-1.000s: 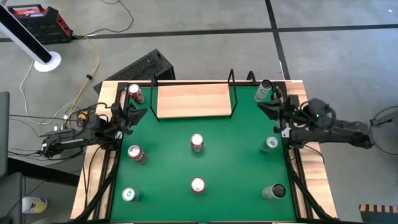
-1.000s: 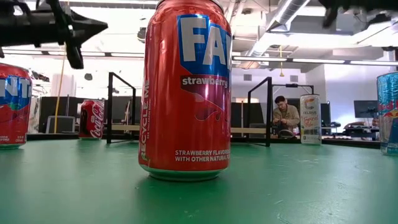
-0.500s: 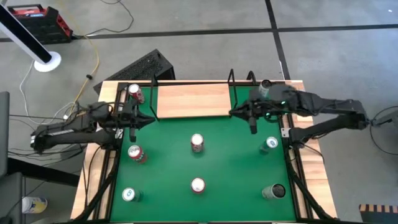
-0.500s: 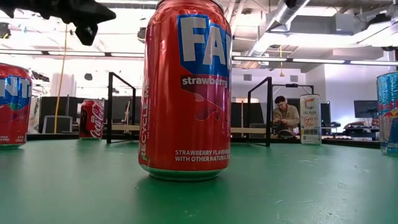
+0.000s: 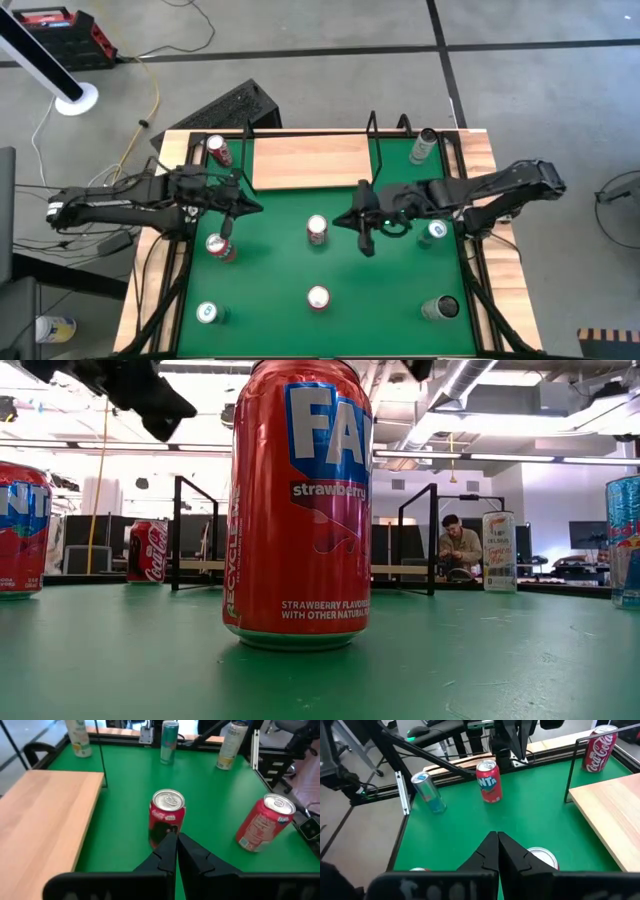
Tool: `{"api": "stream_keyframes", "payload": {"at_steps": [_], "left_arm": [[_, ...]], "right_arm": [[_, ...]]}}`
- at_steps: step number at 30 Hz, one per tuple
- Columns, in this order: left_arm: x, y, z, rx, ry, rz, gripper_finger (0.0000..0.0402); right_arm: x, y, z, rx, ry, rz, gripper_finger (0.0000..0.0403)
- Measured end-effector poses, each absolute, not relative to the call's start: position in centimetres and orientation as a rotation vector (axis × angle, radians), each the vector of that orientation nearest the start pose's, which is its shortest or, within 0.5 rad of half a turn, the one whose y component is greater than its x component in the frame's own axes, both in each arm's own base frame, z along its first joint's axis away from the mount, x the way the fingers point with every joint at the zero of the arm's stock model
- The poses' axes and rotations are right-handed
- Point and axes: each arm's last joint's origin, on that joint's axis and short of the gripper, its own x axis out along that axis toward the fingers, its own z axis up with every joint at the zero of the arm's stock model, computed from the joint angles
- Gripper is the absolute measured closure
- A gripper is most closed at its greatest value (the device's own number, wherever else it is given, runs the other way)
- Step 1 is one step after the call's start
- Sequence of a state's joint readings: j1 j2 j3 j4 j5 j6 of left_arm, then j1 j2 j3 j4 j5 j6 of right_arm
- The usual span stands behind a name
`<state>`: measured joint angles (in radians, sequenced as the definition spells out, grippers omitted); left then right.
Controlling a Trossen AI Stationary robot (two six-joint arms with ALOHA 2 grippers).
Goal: Place canned beverage on shelf
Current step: Put the bottom red-black soda can on the shelf
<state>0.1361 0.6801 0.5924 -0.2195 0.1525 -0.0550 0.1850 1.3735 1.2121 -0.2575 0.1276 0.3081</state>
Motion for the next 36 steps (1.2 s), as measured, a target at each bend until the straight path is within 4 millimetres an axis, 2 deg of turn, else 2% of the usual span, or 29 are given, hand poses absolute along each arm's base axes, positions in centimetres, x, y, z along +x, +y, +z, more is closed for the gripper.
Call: {"api": "stream_keyframes", "payload": {"at_steps": [3, 7, 11, 16, 21, 29, 32, 36], "left_arm": [[16.9, 1.7, 27.8, -0.113, 0.282, -0.015, 0.0402], [19.3, 1.5, 27.3, -0.129, 0.252, -0.077, 0.0398], [21.7, 1.0, 26.3, -0.102, 0.239, -0.155, 0.0373], [24.5, 1.0, 25.5, -0.063, 0.289, -0.093, 0.0305], [27.8, 1.0, 26.1, -0.049, 0.335, -0.080, 0.0216], [32.4, 1.2, 25.6, 0.036, 0.509, -0.092, 0.0078], [33.7, 1.2, 24.5, 0.045, 0.549, -0.101, 0.0048], [34.6, 1.2, 22.9, 0.044, 0.587, -0.104, 0.0036]], "right_arm": [[31.0, 5.6, 34.0, 0.237, 0.403, 0.001, 0.0379], [30.7, 5.8, 34.0, 0.224, 0.415, 0.008, 0.0367], [30.0, 5.8, 34.5, 0.113, 0.417, 0.030, 0.0371], [28.6, 5.0, 34.9, 0.022, 0.464, 0.028, 0.0383], [26.3, 3.9, 35.3, -0.017, 0.557, 0.010, 0.0369], [23.8, 2.8, 37.0, -0.072, 0.520, 0.009, 0.0372], [23.4, 2.9, 37.3, -0.092, 0.511, 0.067, 0.0379], [23.0, 3.0, 37.2, -0.096, 0.532, 0.109, 0.0379]]}}
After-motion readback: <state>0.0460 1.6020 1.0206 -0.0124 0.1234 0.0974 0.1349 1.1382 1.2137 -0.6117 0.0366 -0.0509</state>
